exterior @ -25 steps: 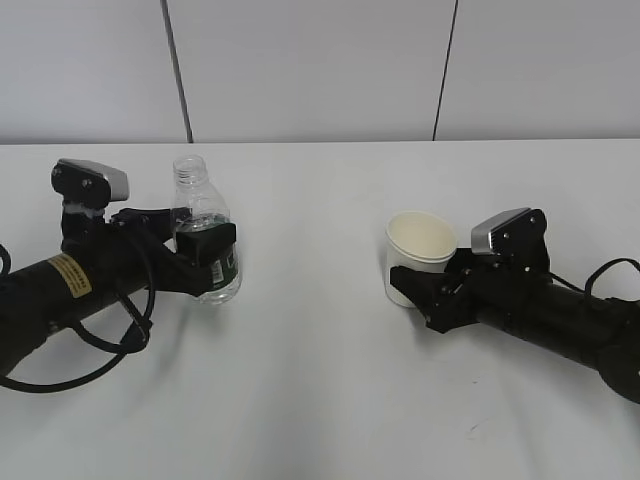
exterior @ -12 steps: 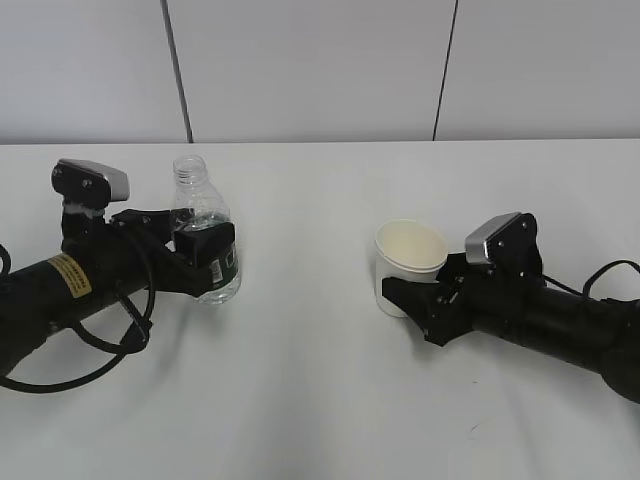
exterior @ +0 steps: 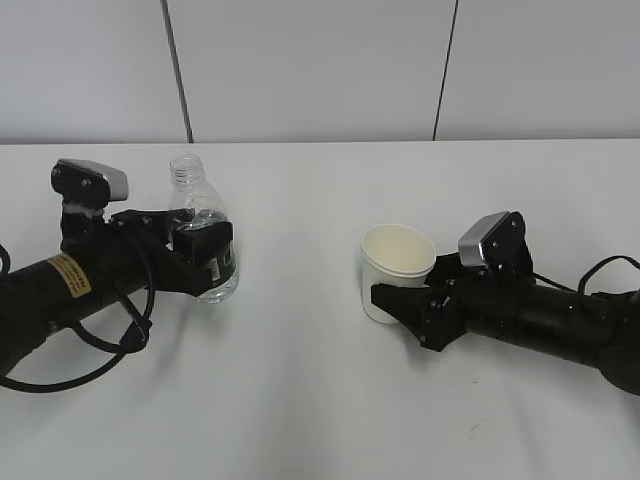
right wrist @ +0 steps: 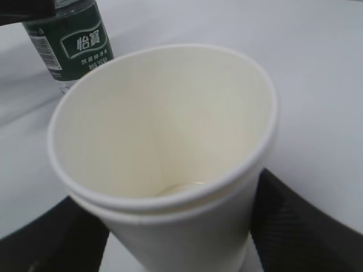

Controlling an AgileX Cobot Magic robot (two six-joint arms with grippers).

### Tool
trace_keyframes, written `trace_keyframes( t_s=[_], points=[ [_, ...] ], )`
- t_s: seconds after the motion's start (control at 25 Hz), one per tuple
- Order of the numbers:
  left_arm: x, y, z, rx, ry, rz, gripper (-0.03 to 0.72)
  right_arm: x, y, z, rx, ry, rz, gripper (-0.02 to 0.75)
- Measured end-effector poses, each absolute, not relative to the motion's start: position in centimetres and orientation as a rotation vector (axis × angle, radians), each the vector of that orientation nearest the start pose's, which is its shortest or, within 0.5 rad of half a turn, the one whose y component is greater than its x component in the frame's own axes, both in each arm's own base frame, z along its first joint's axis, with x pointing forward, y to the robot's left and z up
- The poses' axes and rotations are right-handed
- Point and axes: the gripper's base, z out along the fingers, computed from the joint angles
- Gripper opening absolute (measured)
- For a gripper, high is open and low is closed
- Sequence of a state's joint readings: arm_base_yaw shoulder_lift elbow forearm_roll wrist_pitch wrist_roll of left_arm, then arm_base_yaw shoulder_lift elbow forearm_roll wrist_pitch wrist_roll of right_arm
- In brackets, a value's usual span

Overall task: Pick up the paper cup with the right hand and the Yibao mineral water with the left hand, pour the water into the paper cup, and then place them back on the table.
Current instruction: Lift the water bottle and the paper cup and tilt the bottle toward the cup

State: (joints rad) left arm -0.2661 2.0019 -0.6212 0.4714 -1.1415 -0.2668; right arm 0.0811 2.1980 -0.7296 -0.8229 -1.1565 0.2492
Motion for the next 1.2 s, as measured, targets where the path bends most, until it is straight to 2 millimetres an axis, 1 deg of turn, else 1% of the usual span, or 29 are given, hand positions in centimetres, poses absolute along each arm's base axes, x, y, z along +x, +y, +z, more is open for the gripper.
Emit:
trace_keyframes(
  t_s=[0.2,0.44,0.68,0.8,1.2],
  points=[
    [30.3,-12.1,11.5,0.510,1.722,-0.598,0.375,32.2,8.9,6.2,-0.730,1.765,0.680,0.550],
    [30.1,-12.0,13.0,0.569,1.731,-0.534,0.381,32.8,9.6,6.6,-0.756,1.747,0.737,0.550],
    [29.8,-11.9,14.0,0.636,1.766,-0.481,0.384,32.9,11.8,7.1,-0.819,1.703,0.785,0.550],
    [29.6,-11.7,14.5,0.671,1.784,-0.442,0.384,33.2,12.5,7.4,-0.830,1.687,0.808,0.550],
    [29.1,-11.3,15.6,0.775,1.810,-0.335,0.385,33.8,13.1,7.9,-0.854,1.680,0.884,0.545]
  ],
)
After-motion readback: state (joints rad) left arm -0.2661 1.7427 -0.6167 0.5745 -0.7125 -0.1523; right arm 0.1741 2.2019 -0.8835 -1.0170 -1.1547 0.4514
